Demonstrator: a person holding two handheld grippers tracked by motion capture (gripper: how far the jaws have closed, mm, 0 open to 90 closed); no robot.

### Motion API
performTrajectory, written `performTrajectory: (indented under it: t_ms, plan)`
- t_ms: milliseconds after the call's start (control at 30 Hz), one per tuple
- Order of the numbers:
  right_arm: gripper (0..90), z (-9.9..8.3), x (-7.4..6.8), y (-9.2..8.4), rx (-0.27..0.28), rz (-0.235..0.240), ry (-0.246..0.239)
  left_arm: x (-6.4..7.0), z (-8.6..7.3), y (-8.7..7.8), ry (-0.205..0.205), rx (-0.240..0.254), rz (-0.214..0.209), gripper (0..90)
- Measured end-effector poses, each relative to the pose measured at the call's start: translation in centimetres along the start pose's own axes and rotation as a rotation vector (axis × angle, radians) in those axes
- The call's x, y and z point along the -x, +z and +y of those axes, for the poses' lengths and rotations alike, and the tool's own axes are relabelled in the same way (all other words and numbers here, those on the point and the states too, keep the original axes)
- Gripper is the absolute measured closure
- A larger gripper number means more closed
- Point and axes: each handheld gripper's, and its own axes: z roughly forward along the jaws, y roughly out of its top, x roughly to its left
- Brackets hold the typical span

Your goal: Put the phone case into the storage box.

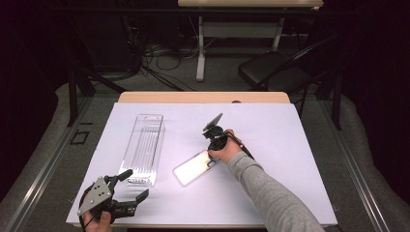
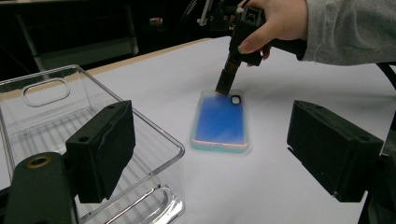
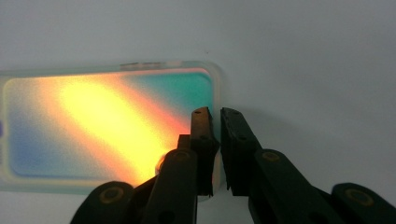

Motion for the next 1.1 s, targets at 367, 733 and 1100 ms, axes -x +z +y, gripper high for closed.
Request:
performTrajectory:
  t_ms: [367,733,1100]
  plan:
    - [85.5,0.0,0.02,-0.03,-0.002,-0.008,0.003,-0.01,-0.01,0.0,-0.001,-0.001,-0.001,15.7]
    - [86.5,-0.07,0.12,0.04,0.017,0.007,0.025,-0.05,-0.04,0.02,-0.004,0.001,-0.003,15.7]
    - [86.9,-0.13,-0.06,0.05,0.023,0.001,0.035,-0.05,-0.04,0.02,-0.005,-0.001,-0.003,15.7]
